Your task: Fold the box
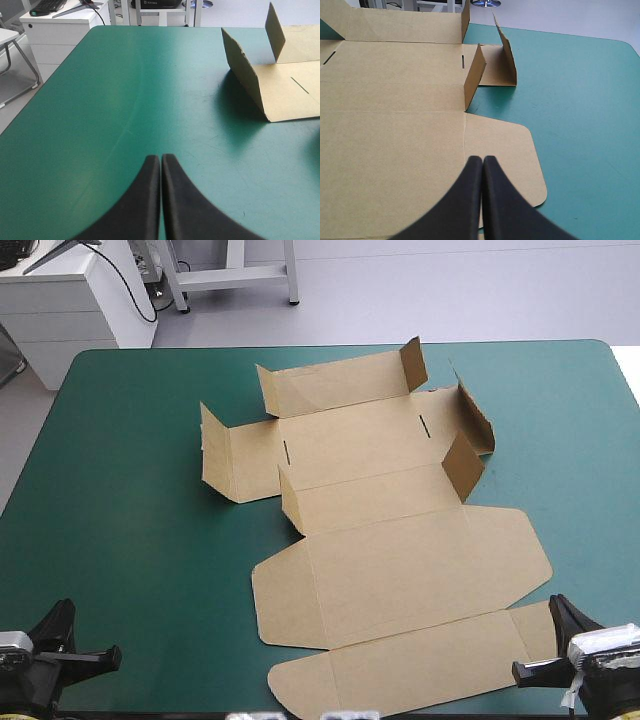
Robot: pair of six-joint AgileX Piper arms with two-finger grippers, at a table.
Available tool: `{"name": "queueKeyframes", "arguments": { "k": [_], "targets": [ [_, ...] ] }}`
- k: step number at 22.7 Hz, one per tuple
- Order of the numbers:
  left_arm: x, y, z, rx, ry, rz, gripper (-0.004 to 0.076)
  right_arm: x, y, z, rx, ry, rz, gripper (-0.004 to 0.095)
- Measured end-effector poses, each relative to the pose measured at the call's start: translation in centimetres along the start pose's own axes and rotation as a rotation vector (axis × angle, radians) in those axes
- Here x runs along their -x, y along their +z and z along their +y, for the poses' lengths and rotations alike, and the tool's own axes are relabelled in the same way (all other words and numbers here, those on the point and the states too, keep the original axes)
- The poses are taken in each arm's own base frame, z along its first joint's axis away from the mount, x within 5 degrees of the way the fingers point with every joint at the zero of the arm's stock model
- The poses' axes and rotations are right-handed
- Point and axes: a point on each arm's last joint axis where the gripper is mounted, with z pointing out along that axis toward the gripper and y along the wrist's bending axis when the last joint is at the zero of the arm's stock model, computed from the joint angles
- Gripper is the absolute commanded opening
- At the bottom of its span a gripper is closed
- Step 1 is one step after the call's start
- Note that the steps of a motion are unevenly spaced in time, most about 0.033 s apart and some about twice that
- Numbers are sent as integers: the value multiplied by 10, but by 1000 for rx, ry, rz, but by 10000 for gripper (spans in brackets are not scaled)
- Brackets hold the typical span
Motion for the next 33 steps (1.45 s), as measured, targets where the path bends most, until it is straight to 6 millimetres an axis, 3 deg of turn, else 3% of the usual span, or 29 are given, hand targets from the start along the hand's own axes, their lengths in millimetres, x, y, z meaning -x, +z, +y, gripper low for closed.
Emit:
{"name": "queueKeyframes", "arguments": {
  "k": [9,12,16,21,28,33],
  "targets": [
    [0,0,0,0,0,0,-8,6,-3,0,-6,-94,-30,-19],
    [0,0,0,0,0,0,-8,30,5,-4,-10,-106,-8,-21],
    [0,0,0,0,0,0,-8,74,43,-14,2,-132,109,-21],
    [0,0,0,0,0,0,-8,139,119,-29,36,-180,226,-21],
    [0,0,0,0,0,0,-8,176,190,-35,134,-212,325,-18],
    [0,0,0,0,0,0,-8,182,244,-41,175,-221,389,-17]
  ]
}}
